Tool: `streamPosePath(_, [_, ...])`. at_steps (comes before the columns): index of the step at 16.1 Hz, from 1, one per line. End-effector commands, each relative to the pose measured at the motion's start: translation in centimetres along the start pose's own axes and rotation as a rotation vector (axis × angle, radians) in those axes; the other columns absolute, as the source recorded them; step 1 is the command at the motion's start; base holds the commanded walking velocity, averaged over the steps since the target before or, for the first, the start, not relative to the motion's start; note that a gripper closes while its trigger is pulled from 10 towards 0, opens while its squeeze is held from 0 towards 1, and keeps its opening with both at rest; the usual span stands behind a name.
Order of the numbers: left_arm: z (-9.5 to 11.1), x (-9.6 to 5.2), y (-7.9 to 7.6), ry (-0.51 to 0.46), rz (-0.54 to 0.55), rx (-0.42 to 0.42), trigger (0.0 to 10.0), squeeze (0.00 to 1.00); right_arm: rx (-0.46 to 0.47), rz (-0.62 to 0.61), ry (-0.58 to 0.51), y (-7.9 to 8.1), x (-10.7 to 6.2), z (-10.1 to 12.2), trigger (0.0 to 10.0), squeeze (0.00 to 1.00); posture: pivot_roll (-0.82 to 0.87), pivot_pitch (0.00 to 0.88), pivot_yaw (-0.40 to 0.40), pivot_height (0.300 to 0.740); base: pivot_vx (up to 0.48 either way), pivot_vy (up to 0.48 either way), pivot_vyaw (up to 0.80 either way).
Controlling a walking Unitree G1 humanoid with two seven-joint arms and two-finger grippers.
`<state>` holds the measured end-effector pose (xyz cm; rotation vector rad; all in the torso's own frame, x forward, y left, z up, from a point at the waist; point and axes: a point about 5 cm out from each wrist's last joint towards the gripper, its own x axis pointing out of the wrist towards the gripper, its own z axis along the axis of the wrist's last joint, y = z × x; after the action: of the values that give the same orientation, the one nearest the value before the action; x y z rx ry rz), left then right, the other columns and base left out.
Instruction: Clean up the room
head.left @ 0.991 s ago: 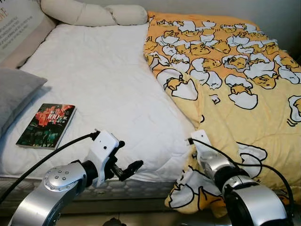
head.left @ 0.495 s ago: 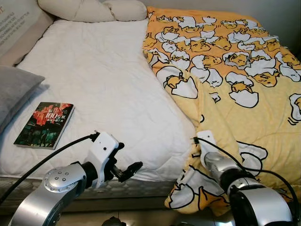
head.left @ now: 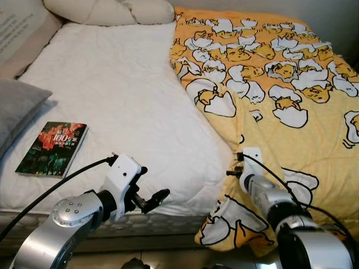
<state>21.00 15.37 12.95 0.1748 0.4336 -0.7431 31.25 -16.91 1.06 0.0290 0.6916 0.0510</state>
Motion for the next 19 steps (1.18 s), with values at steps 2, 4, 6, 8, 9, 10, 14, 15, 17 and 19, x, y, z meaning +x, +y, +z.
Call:
streamPosePath(2, [0.4, 0.0, 0.0, -0.016, 0.007, 0.008, 10.0, 0.00, 0.004, 0.095, -0.015, 0.5, -0.5, 0.2, 0.0, 0.00, 0.14, 0.021, -0.028, 0.740, 0.000, 0.000, 0.00])
streamPosePath(4, [0.4, 0.1, 0.0, -0.017, 0.002, 0.009, 10.0, 0.00, -0.110, 0.158, -0.055, -0.2, -1.5, 0.3, 0.0, 0.00, 0.13, 0.020, -0.021, 0.740, 0.000, 0.000, 0.00])
streamPosePath(6, [0.4, 0.3, -0.1, -0.018, -0.005, 0.012, 10.0, 0.00, -0.139, 0.173, -0.055, -0.7, -1.8, 0.3, 10.0, 1.00, 0.13, 0.021, -0.019, 0.740, 0.000, 0.000, 0.00])
streamPosePath(8, [0.5, 0.4, 0.0, -0.019, -0.006, 0.013, 10.0, 0.00, -0.146, 0.181, -0.035, -0.6, -2.2, 0.3, 10.0, 1.00, 0.13, 0.022, -0.017, 0.740, 0.000, 0.000, 0.00])
streamPosePath(9, [0.5, 0.5, 0.0, -0.020, -0.005, 0.015, 10.0, 0.00, -0.143, 0.133, 0.001, 0.5, -2.3, 0.5, 10.0, 1.00, 0.13, 0.023, -0.017, 0.740, 0.000, 0.000, 0.00])
streamPosePath(10, [0.5, 0.5, 0.0, -0.020, -0.004, 0.015, 10.0, 0.00, -0.147, 0.125, 0.008, 0.7, -2.3, 0.5, 10.0, 1.00, 0.13, 0.023, -0.017, 0.740, 0.000, 0.000, 0.00])
streamPosePath(14, [0.5, 0.4, 0.2, -0.020, 0.002, 0.016, 10.0, 0.00, -0.261, 0.047, 0.083, 4.4, -1.0, 0.8, 10.0, 1.00, 0.13, 0.029, -0.025, 0.740, 0.000, 0.000, 0.00])
streamPosePath(15, [0.4, 0.3, 0.1, -0.018, 0.003, 0.016, 10.0, 0.00, -0.291, 0.018, 0.076, 5.1, -0.7, 1.3, 10.0, 1.00, 0.14, 0.029, -0.027, 0.740, 0.000, 0.000, 0.00])
streamPosePath(17, [0.3, 0.2, 0.1, -0.015, 0.004, 0.016, 10.0, 0.00, -0.371, -0.011, 0.061, 6.1, -0.3, 2.0, 10.0, 1.00, 0.14, 0.029, -0.031, 0.740, 0.000, 0.000, 0.00])
streamPosePath(19, [0.3, 0.2, 0.0, -0.015, 0.004, 0.014, 10.0, 0.00, -0.417, -0.031, 0.060, 6.8, -0.1, 2.3, 10.0, 1.00, 0.14, 0.027, -0.034, 0.740, 0.000, 0.000, 0.00])
